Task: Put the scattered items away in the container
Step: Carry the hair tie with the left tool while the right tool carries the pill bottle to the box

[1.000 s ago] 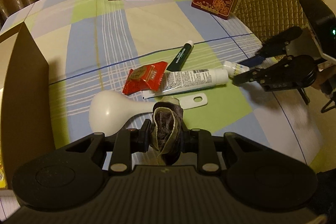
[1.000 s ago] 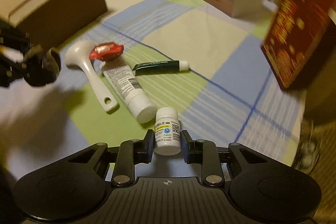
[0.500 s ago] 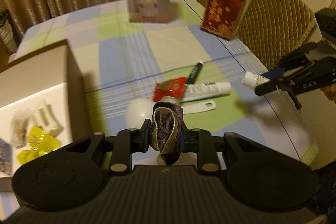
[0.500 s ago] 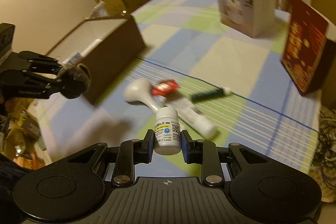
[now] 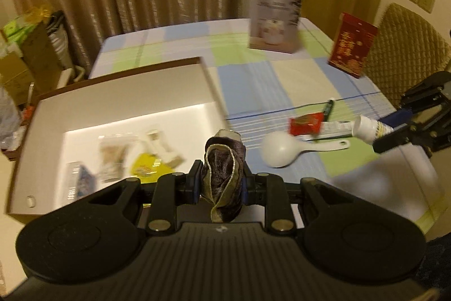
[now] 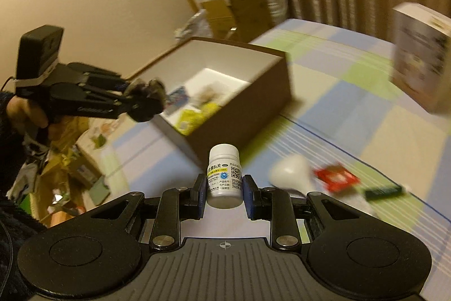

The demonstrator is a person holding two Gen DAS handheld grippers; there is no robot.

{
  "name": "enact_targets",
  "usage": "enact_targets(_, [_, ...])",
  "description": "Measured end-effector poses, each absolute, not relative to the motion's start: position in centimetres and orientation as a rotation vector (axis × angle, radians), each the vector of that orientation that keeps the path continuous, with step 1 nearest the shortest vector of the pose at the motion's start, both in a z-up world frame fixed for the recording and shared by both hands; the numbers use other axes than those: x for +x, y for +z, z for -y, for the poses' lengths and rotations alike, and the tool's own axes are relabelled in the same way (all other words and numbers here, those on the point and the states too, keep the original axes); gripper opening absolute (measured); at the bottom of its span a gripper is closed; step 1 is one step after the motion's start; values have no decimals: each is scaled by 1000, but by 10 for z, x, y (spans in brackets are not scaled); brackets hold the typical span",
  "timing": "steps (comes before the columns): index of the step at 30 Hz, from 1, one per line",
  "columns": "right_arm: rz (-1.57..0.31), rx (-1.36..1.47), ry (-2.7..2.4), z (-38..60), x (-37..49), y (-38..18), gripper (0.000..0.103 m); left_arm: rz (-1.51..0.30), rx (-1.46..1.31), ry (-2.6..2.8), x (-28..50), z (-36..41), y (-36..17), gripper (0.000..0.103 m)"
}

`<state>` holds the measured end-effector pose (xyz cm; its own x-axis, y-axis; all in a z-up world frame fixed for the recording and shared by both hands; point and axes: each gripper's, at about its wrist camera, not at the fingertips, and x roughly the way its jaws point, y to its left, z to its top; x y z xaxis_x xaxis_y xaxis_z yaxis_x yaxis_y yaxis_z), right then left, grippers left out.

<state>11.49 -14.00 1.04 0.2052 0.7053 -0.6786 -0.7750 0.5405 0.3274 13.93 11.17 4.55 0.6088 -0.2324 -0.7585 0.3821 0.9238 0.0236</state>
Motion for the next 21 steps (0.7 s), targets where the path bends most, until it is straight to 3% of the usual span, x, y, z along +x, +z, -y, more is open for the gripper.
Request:
enact_targets(11, [-817, -146, 1111, 26, 135, 22, 29, -802, 202, -255, 153, -195, 62, 21])
enact_targets(21, [-862, -188, 1007, -29, 162, 9, 29, -832, 221, -278, 183, -234, 48, 21])
